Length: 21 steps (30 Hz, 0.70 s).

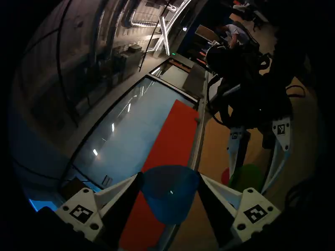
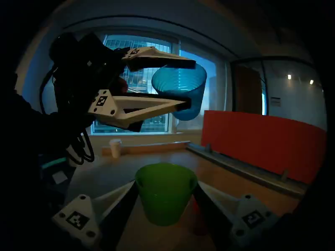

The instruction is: Pour water

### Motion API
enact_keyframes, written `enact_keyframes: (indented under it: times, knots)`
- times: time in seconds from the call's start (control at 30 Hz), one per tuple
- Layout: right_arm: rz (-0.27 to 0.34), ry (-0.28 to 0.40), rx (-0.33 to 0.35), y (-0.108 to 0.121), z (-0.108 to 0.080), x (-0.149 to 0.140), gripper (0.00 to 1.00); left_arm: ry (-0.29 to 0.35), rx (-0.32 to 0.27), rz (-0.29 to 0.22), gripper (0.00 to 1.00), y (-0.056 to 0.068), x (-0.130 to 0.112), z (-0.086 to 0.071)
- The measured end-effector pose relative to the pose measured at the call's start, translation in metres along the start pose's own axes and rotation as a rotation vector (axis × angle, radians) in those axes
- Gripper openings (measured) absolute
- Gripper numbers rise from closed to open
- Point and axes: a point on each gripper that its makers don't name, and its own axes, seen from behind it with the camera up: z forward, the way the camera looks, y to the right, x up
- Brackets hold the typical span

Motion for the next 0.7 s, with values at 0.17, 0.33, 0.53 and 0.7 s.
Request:
enact_keyframes:
  times: [0.17,0.33,0.53,0.7]
  knots:
    - [0.001,0.001,0.000,0.0011,-0.0005,0.0001,0.90,-0.001,0.005,0.030,0.90,-0.0022,0.0021,0.0003]
    - [-0.001,0.002,-0.002,0.0019,-0.0004,0.0004,0.90,-0.002,0.011,0.053,0.90,-0.0022,0.0035,0.0005]
    - [-0.003,0.004,-0.003,0.0027,-0.0008,0.0013,0.90,-0.004,0.011,0.075,0.90,-0.0021,0.0049,0.0009]
    - [-0.004,0.006,-0.005,0.0039,-0.0013,0.0014,0.90,-0.009,0.014,0.095,0.90,-0.0044,0.0051,0.0008]
